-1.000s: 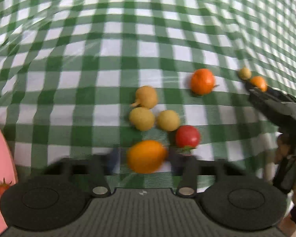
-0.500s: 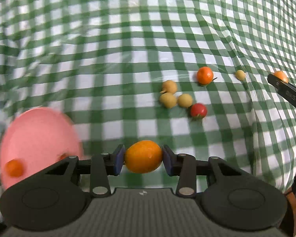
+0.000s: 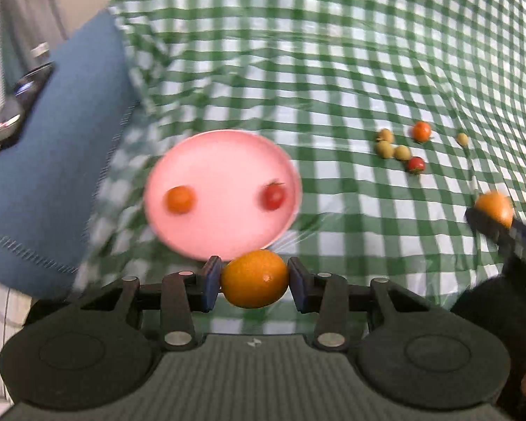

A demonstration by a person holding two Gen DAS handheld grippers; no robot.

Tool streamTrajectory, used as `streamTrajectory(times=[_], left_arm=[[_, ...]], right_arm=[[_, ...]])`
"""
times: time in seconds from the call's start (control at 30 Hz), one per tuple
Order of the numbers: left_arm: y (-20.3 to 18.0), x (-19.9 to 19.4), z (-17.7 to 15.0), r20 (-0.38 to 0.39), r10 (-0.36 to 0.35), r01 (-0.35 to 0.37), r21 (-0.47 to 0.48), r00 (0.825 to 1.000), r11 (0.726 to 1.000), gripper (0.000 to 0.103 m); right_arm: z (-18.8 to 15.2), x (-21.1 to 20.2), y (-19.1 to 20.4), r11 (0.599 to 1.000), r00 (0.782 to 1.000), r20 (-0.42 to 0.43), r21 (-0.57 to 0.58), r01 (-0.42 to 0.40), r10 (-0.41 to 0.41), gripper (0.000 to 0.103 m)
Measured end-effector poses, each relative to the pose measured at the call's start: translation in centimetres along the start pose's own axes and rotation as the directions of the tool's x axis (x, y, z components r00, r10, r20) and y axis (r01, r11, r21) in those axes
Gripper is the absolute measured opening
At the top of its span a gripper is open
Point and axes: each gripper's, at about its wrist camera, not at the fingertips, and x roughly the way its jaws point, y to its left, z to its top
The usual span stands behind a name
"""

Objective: Organize fruits
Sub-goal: 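Carry both fruits over the pink plate and open both tools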

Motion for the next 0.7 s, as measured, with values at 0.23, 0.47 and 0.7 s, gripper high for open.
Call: streamTrajectory(times=[0.23,0.47,0.7], left_arm=[[4.2,-3.2,-3.1,0.039,0.023,-0.02,-0.071,0.999,0.997,0.045],[5.8,-5.1,-5.1,0.068,0.015,-0.007,-0.114,0.998,0.993,0.045],[5.9,-6.2,-6.2,0.101,0.001,0.011,-0.114,0.995,0.993,0.045]], right_arm=[[-0.9,-3.5,6.5,0.993,0.994,-0.042,-0.068,-0.1,0.098,0.04],[-1.3,-5.7,8.5,0.99,0.996,-0.021,-0.113,-0.085,0.083,0.039],[-1.6,-6.9,9.2,0.989,0.998,0.0,-0.135,-0.065,0.066,0.04]])
